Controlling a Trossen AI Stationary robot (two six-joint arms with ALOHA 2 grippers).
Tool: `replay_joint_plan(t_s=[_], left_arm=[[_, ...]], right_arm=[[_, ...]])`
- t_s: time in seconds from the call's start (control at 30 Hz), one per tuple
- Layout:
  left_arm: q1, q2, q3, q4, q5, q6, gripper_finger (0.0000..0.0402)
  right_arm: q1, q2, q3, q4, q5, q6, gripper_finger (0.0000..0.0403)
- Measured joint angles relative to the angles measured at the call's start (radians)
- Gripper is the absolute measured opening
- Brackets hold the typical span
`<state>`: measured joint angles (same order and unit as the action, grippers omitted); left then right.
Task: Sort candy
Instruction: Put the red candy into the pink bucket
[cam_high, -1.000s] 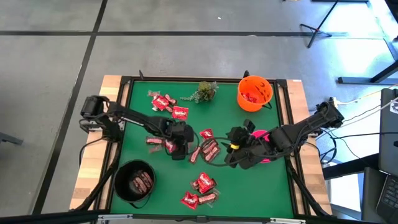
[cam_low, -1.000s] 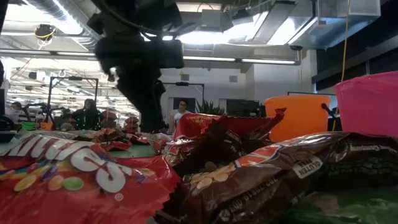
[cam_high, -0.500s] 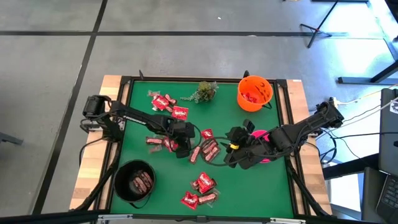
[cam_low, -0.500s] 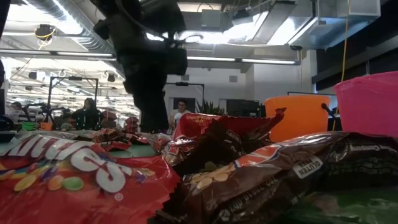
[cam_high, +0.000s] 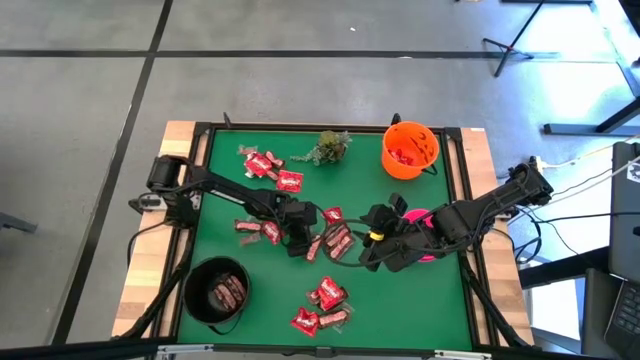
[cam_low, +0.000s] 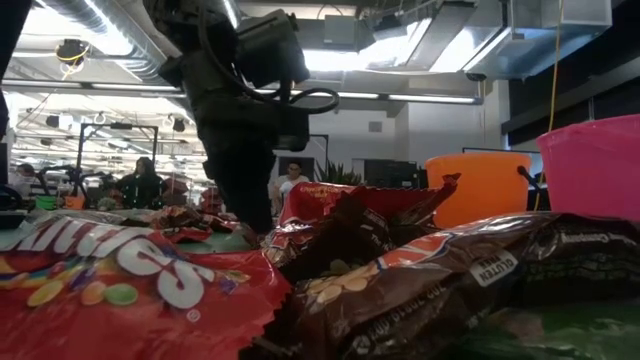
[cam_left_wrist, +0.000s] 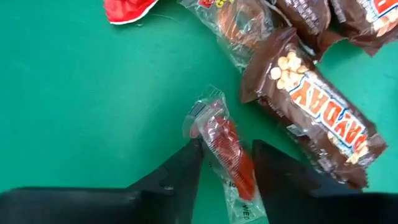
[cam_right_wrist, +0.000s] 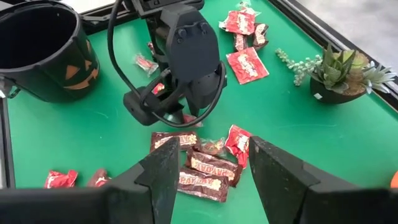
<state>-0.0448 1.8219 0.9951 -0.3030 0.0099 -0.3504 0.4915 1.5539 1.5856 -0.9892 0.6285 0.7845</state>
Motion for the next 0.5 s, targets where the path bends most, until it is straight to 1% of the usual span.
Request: replay_joint_plan(t_s=[0.1, 0.2, 0.23, 0.3, 0.37, 0.43, 0.5], left_arm=[[0.001, -0.039, 0.017, -0.038, -0.023, 0.030, 0.0077], [-0.001, -0.109, 0.050, -0.057, -0.026, 0.067, 0.0020], [-0.004, -0.133, 0.056, -0.068, -0.027, 0.071, 0.0011], [-0.013, -0.182, 0.067, -0.077, -0.027, 0.081, 0.0011], [-0.027, -0.244, 0.078, -0.073, -0.028, 0.099, 0.0012], [-0.048, -0.307, 0.086, -0.051, -0.033, 0.132, 0.0008], [-0.076, -0.359, 0.086, -0.017, -0.034, 0.177, 0.0004]], right_arm=[[0.000, 0.000, 0.000, 0.004, -0.011, 0.017, 0.0186], [0.016, 0.000, 0.000, 0.012, -0.017, 0.038, 0.0186], [0.025, 0.000, 0.000, 0.023, -0.009, 0.042, 0.0186], [0.054, 0.003, 0.000, 0.044, 0.018, 0.043, 0.0186], [0.095, 0.010, 0.000, 0.072, 0.076, 0.043, 0.0186], [0.138, 0.028, 0.000, 0.084, 0.170, 0.051, 0.0186], [0.176, 0.056, -0.004, 0.101, 0.286, 0.067, 0.0186]])
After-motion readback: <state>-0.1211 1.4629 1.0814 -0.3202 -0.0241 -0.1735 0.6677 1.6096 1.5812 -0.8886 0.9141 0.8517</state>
